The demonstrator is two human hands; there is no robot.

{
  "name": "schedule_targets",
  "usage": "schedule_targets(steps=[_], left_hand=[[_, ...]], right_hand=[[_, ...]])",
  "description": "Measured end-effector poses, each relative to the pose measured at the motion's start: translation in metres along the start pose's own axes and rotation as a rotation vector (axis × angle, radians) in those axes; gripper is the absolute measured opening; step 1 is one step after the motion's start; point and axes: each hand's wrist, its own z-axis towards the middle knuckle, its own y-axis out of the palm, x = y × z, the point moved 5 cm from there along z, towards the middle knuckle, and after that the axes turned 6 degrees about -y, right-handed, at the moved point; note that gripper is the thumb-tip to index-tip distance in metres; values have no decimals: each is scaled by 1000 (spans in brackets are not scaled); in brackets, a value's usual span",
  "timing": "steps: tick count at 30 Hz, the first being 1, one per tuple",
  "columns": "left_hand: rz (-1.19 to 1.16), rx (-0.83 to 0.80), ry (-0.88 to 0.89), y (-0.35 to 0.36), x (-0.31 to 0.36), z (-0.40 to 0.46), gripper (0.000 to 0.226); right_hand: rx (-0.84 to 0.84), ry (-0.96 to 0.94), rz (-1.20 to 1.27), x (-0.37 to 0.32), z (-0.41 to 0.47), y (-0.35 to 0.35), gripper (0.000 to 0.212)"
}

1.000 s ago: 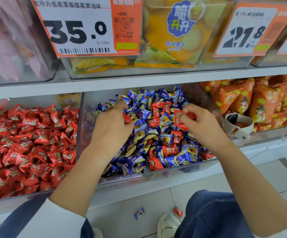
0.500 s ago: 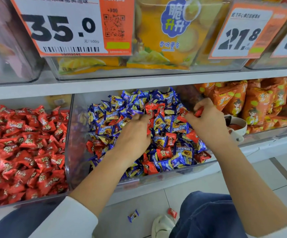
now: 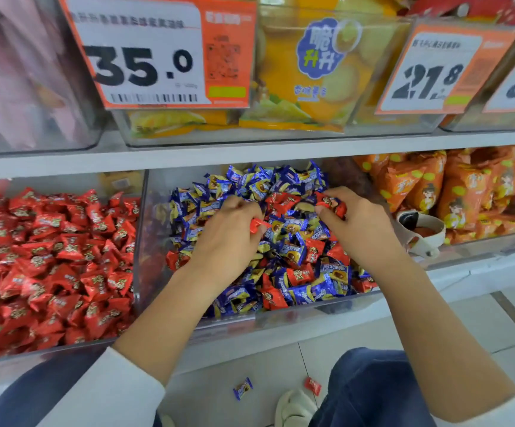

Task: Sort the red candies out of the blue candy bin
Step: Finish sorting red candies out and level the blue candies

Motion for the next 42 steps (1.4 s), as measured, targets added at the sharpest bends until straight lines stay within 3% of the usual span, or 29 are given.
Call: schedule_targets(steps=[4,7,10,14,17,19,21,24,28,31,37,42], left_hand=[[-92,216,56,-64,-7,-20,6],[-129,296,-2,-104,-39,-49,8],[-154,325,-210,-127,-94,-74,7],[-188,316,-478,-153,-158,-88,10],[-401,330,-594,-165,-183,-95,2],[-711,371,-623,-169,-191,-99,13],[-959,415,-672,-171,-195,-102,15],[-1062,429,-701,-173,-194,-102,15],[-1038,392,-666,-170,-189,-97,17],[-939,370,-637,-161,-179,-90,18],[-651,324,-378,-135,-121,-66,18],[-473,233,-174,-95,-58,-51,22]], right_hand=[[60,-58,134,-33,-2,-3,34],[-67,-89,368,-70,-10,11,32],[-217,-163,537,-118,-20,34,30],[-315,-323,500,-199,-30,65,29],[-327,-400,488,-258,-27,82,35],[-345,-404,461,-280,-17,97,43],[-484,-423,414,-289,-12,111,57],[-616,-499,320,-280,-16,111,54],[-379,-483,440,-240,-19,81,27],[-323,-399,425,-190,-23,66,21],[-262,-231,124,-97,-13,36,18],[-114,-63,139,-52,1,14,20]])
